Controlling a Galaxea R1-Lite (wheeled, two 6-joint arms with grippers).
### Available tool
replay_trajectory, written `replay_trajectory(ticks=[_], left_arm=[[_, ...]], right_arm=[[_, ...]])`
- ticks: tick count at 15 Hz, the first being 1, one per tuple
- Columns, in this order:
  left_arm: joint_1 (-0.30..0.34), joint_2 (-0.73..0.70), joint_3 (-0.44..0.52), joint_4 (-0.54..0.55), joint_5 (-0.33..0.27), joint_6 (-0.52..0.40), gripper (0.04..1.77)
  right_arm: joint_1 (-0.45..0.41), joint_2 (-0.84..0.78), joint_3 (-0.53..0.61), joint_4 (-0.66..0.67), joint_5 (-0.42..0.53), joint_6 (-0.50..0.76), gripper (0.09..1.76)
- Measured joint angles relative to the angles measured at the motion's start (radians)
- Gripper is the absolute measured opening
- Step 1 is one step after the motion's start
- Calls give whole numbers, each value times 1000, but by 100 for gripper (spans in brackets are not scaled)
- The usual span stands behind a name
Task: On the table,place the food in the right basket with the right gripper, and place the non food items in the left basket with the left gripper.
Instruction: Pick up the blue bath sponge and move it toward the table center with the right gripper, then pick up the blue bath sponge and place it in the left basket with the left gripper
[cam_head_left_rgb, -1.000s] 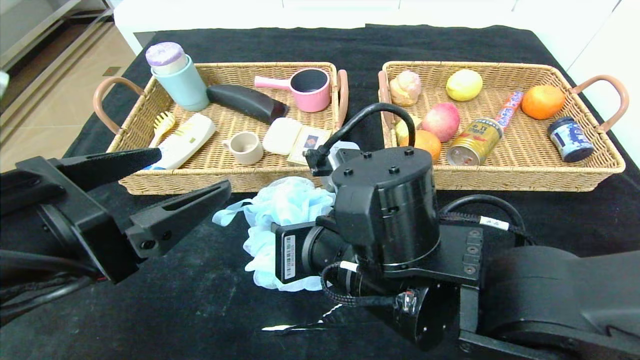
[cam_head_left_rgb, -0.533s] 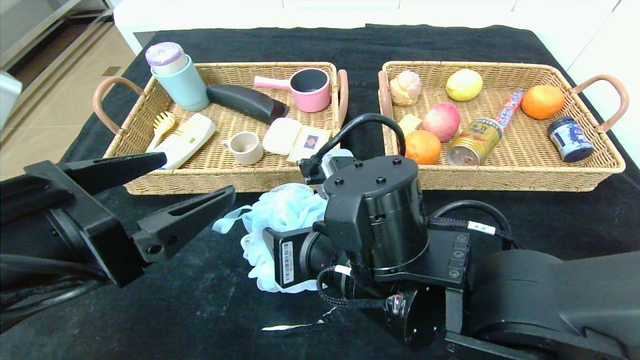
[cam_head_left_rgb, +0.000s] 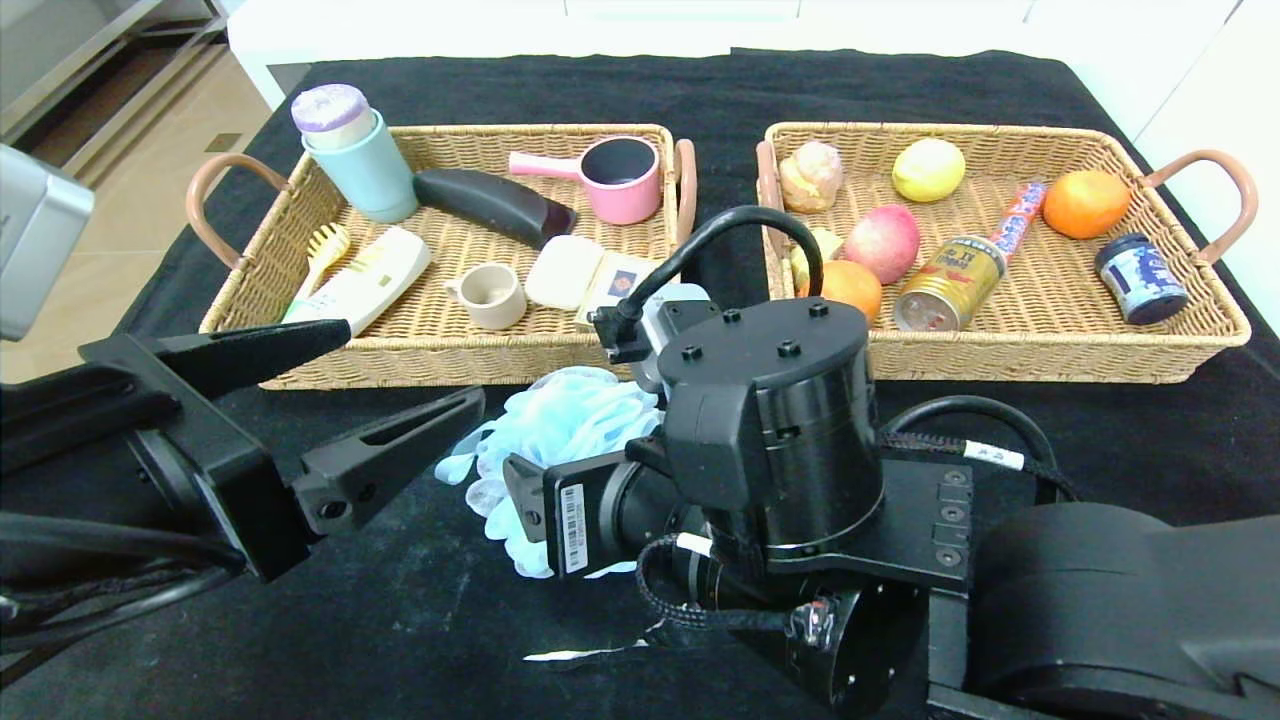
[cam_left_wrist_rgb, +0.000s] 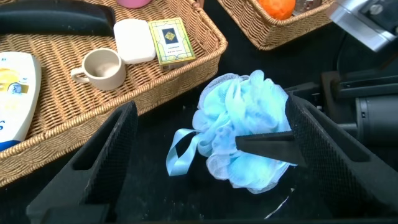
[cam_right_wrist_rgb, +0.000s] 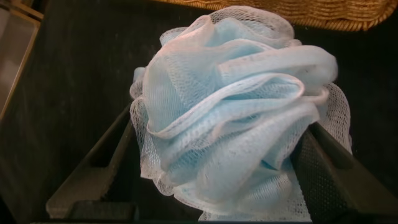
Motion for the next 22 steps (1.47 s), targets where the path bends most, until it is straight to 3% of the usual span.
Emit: replay_trajectory(ticks=[11, 22], left_arm=[[0, 7, 5, 1, -4, 0, 172], [-1, 42, 24, -1, -4, 0, 172]], right_arm=[[33, -102, 82, 2, -16, -11, 166], [-22, -277, 312, -6, -9, -142, 170]])
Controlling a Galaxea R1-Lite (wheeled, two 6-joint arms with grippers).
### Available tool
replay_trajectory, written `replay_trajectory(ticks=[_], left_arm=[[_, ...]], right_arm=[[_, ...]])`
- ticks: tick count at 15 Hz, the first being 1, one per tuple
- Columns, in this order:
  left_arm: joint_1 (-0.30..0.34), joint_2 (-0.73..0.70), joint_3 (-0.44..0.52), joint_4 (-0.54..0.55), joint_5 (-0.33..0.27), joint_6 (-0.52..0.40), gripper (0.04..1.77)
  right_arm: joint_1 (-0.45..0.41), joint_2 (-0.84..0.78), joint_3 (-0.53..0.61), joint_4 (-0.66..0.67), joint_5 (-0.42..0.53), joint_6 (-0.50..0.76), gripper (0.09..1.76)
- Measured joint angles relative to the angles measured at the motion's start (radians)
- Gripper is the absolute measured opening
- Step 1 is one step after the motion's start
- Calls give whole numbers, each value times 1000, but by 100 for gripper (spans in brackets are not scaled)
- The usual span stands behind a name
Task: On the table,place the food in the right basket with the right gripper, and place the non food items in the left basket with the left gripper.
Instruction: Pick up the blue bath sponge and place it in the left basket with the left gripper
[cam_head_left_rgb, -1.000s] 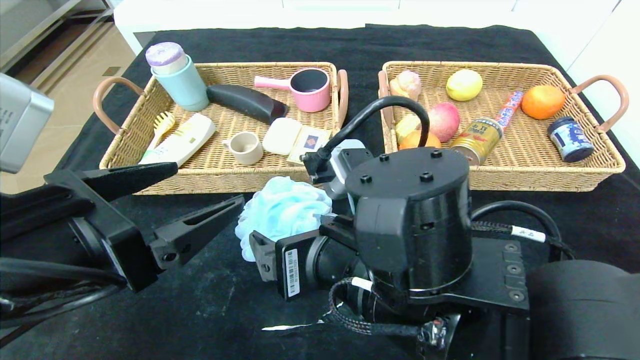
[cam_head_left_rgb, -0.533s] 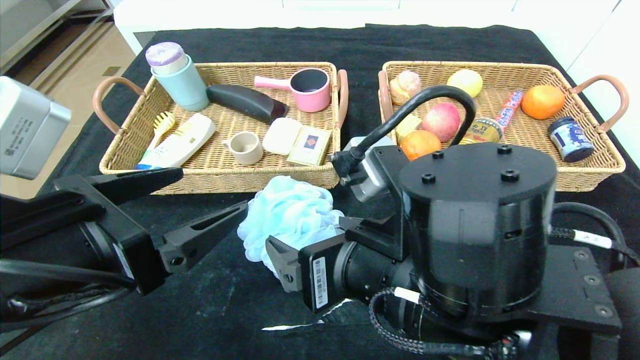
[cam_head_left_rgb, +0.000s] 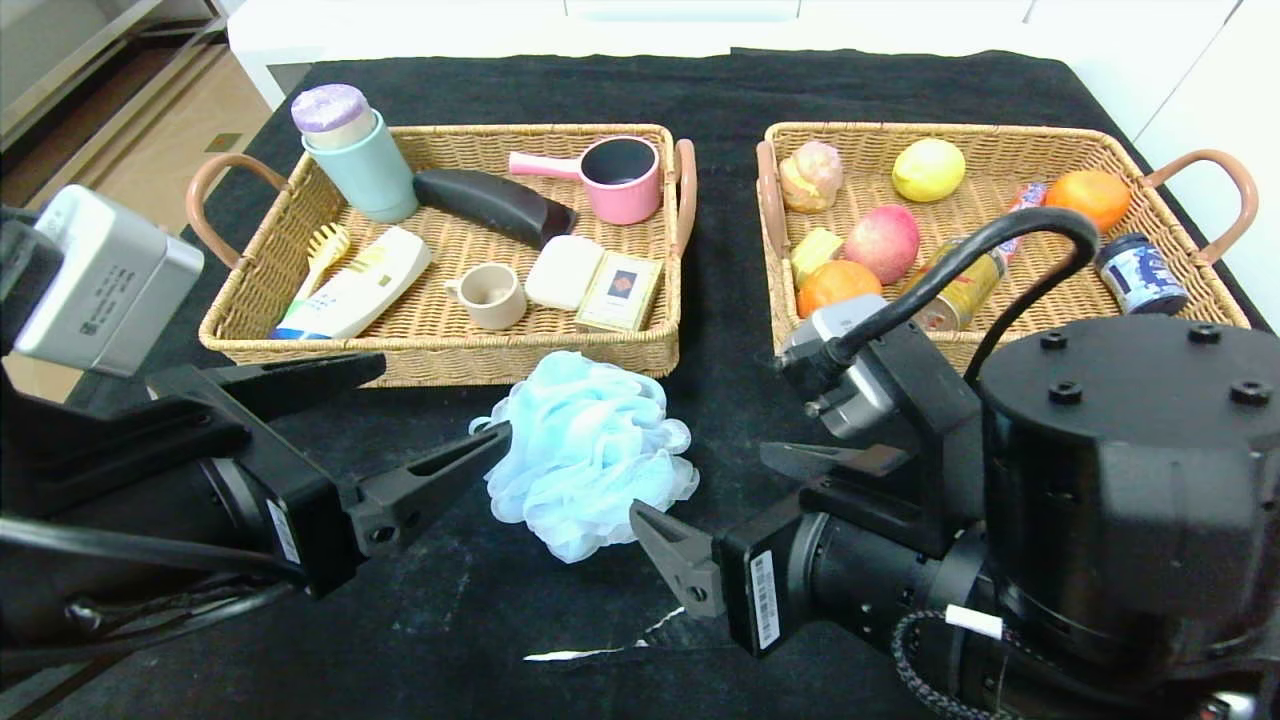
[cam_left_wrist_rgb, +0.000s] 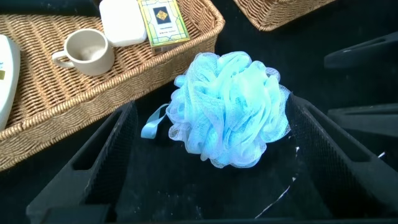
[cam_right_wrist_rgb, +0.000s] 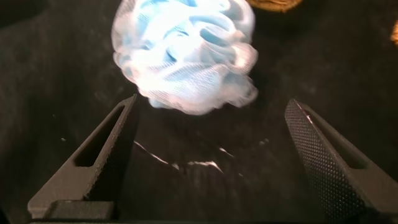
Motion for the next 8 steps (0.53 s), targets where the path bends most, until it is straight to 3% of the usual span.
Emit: replay_trajectory(ticks=[5, 8], left_arm=[[0, 13, 5, 0, 0, 1, 172], [-3, 19, 9, 1, 1, 1, 172]], right_arm=[[-60, -71, 113, -60, 69, -90, 170], [-129, -116, 203, -133, 231, -179, 170]])
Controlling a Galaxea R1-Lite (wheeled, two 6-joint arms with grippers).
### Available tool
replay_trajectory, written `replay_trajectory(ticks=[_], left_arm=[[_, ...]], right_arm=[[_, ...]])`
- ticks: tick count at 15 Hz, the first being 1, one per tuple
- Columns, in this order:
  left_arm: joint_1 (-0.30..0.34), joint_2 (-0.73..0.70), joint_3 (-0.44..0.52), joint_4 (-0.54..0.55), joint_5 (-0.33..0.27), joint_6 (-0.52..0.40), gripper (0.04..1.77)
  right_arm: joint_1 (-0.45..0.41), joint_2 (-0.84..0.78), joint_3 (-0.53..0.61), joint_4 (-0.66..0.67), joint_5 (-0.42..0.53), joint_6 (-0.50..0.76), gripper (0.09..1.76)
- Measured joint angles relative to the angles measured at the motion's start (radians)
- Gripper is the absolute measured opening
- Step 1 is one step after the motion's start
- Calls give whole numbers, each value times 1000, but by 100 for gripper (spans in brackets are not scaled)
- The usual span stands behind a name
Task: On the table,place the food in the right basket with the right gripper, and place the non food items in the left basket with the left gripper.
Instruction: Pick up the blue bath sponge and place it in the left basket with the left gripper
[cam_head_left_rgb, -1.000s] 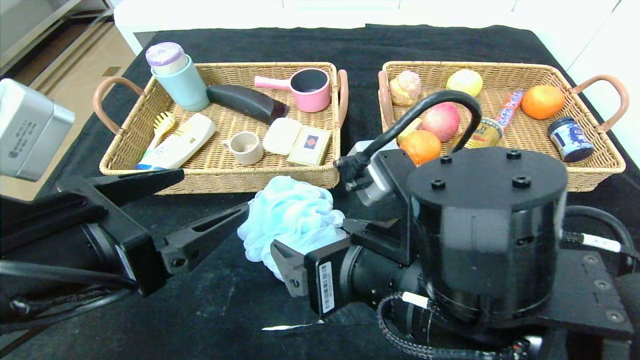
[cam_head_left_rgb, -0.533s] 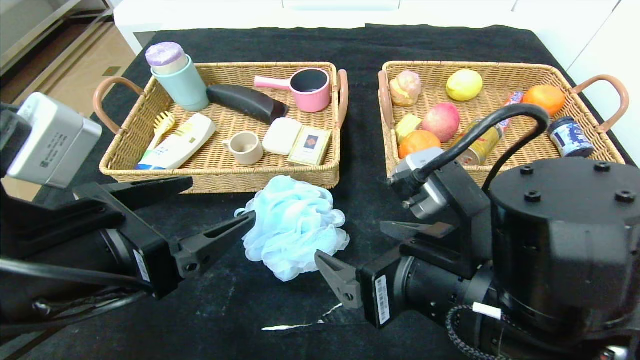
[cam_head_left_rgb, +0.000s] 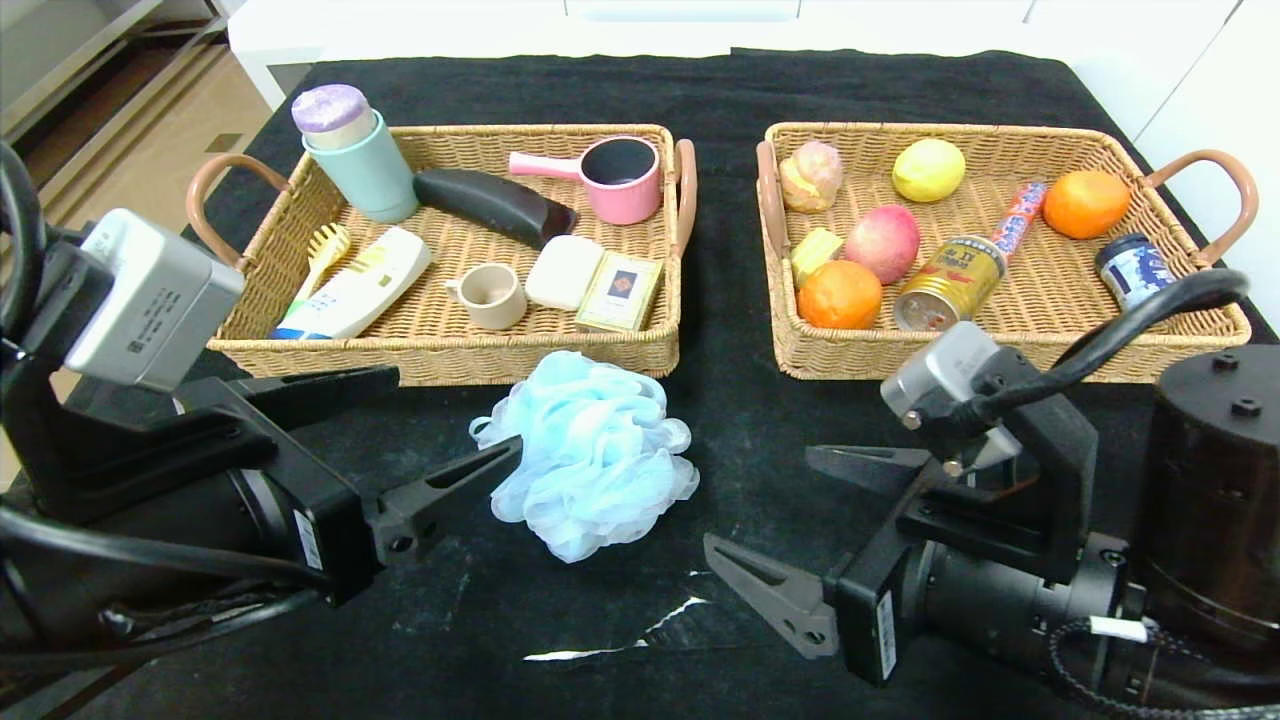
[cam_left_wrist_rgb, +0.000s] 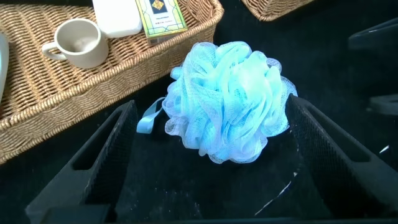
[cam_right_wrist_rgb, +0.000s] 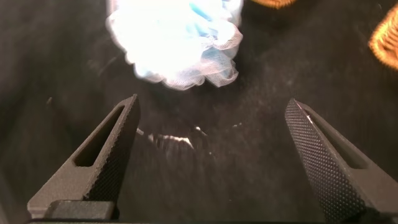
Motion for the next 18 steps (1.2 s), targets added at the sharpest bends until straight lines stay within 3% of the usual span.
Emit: replay_trajectory(ticks=[8, 11, 15, 18], left_arm=[[0, 29, 8, -8, 3, -1, 172], [0, 30, 8, -7, 2, -2, 172], [-28, 34, 4, -1, 16, -6, 172], [-64, 46, -3, 1, 101, -16, 172]], right_arm=[[-312, -151, 194, -134, 502, -154, 170], [-359, -174, 253, -255, 530, -155, 170], [-369, -191, 282, -271, 530, -157, 170], [-379, -203, 284, -271, 529, -157, 170]])
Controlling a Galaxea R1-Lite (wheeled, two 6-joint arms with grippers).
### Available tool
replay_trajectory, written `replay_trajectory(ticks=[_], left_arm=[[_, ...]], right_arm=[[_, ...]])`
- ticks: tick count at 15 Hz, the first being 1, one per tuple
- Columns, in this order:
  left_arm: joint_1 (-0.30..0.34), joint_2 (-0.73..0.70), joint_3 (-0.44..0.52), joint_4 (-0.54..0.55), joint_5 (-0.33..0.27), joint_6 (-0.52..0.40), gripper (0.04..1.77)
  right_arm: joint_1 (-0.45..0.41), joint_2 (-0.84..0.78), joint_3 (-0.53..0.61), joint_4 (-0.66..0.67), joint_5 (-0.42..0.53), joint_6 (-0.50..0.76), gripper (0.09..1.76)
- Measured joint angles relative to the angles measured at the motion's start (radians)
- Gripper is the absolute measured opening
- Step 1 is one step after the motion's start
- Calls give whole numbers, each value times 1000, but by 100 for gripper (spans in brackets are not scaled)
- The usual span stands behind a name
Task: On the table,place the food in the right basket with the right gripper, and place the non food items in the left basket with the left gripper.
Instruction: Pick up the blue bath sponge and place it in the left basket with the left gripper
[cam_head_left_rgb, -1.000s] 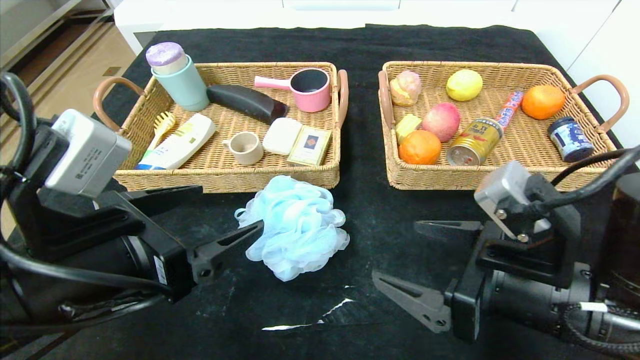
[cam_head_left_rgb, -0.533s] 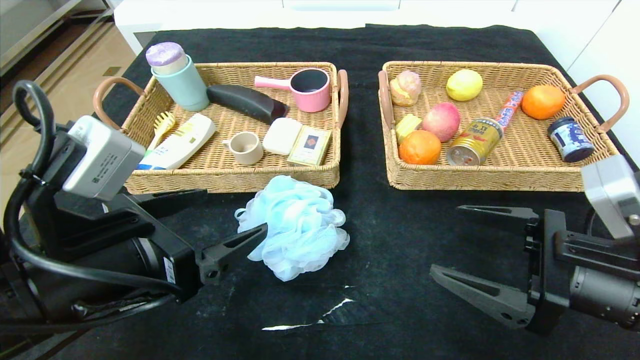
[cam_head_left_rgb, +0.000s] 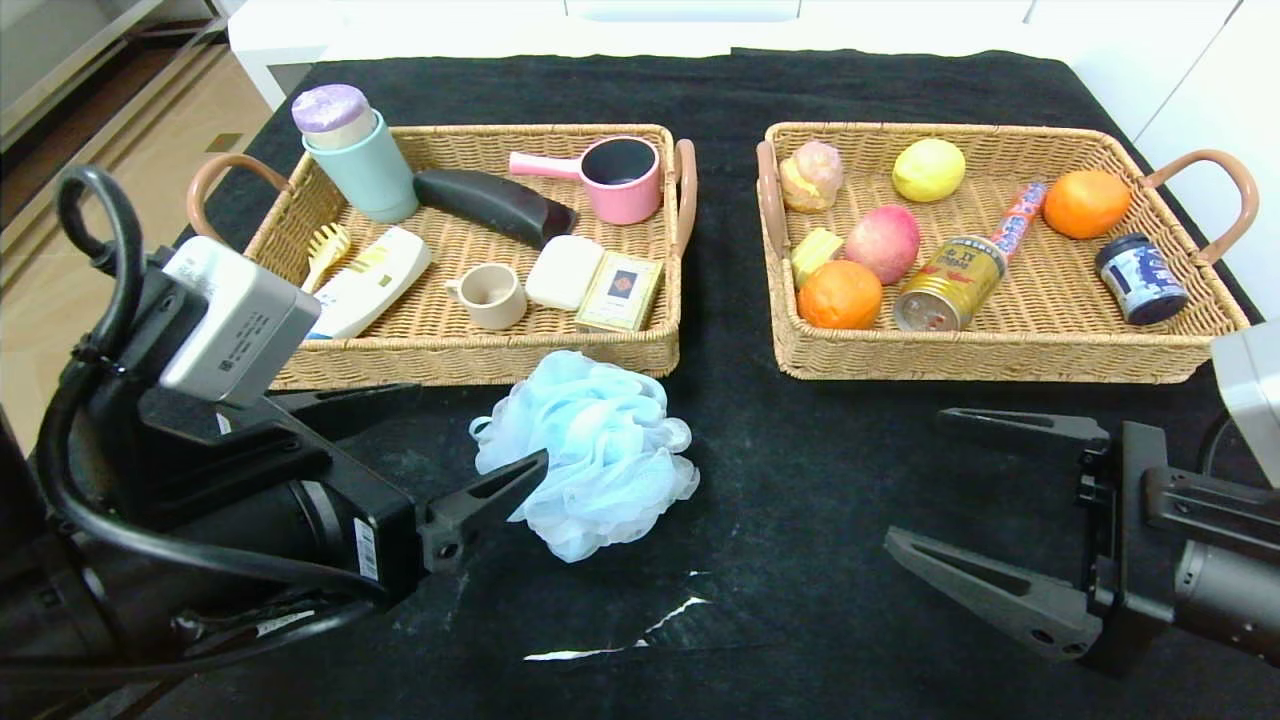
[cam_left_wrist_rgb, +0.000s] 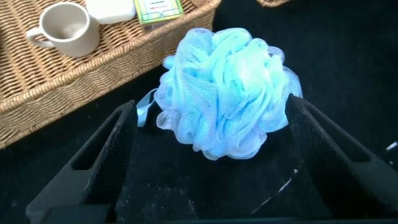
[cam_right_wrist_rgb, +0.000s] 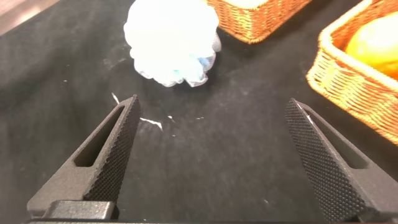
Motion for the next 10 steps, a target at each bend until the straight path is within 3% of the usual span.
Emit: replay_trajectory(ticks=[5, 7, 10], left_arm=[[-92, 121, -81, -2, 181, -141, 172], [-108, 175, -122, -1, 215, -212, 172], [-113, 224, -160, 27, 219, -267, 172]], right_arm=[[-12, -20, -1, 0, 0, -1, 170], [-8, -25, 1, 1, -1, -2, 170], [0, -25, 5, 1, -2, -2, 170]])
